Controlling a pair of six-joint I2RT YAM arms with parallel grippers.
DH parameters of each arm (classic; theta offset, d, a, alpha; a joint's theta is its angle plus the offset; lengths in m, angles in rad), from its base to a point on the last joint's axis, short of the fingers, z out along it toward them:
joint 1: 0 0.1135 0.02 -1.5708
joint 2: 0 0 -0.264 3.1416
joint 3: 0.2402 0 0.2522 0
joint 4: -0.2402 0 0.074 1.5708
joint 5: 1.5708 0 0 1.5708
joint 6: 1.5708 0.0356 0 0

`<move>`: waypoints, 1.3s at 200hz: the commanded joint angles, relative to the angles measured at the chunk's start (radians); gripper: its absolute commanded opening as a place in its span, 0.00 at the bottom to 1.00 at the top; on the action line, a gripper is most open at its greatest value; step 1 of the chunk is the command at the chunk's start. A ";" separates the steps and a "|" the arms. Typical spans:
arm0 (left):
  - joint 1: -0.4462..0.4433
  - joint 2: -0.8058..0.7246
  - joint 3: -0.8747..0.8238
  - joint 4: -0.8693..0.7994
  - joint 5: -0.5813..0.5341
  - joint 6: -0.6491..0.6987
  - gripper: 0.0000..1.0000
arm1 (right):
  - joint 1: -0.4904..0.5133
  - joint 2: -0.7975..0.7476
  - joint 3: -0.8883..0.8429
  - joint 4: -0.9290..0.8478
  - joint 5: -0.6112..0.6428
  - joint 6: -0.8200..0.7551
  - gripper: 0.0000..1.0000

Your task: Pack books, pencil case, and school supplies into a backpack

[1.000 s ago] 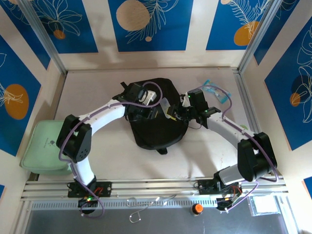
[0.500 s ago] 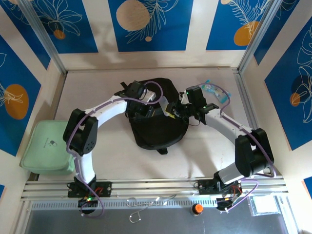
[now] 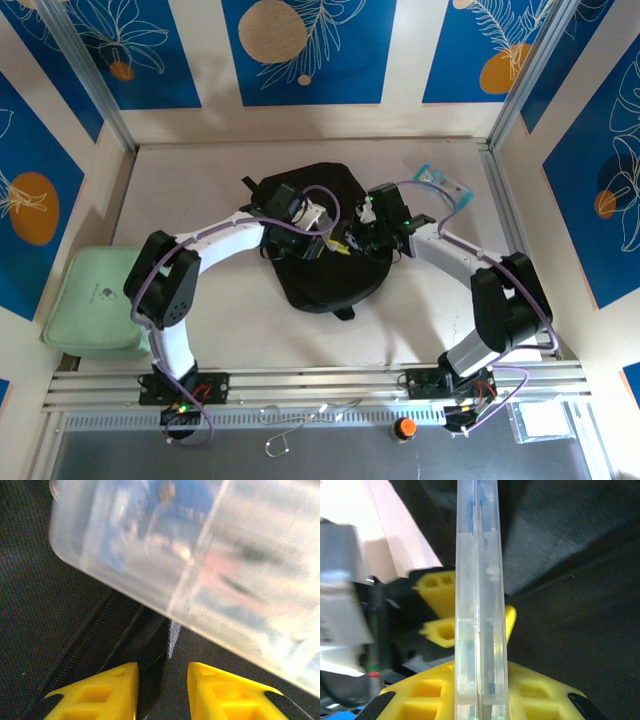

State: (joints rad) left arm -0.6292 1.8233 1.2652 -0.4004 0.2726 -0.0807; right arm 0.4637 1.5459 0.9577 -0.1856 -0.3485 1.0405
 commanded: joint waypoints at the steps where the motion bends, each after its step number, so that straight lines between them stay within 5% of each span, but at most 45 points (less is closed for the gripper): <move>1: -0.015 -0.039 -0.027 -0.020 0.010 -0.020 0.32 | 0.004 -0.057 -0.092 0.003 -0.020 0.043 0.12; 87: -0.012 -0.040 0.010 -0.009 -0.063 -0.085 0.29 | -0.046 -0.076 -0.280 0.100 0.003 0.103 0.12; 193: -0.015 0.103 0.288 -0.219 -0.314 -0.308 0.44 | -0.061 -0.153 -0.322 0.035 -0.014 0.102 0.11; 260: -0.046 0.236 0.391 -0.320 -0.316 -0.405 0.54 | -0.059 -0.150 -0.342 0.038 -0.021 0.121 0.11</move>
State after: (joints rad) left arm -0.6529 2.0079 1.6100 -0.6258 -0.0090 -0.4225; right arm 0.4072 1.3891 0.6636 -0.0097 -0.3939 1.1194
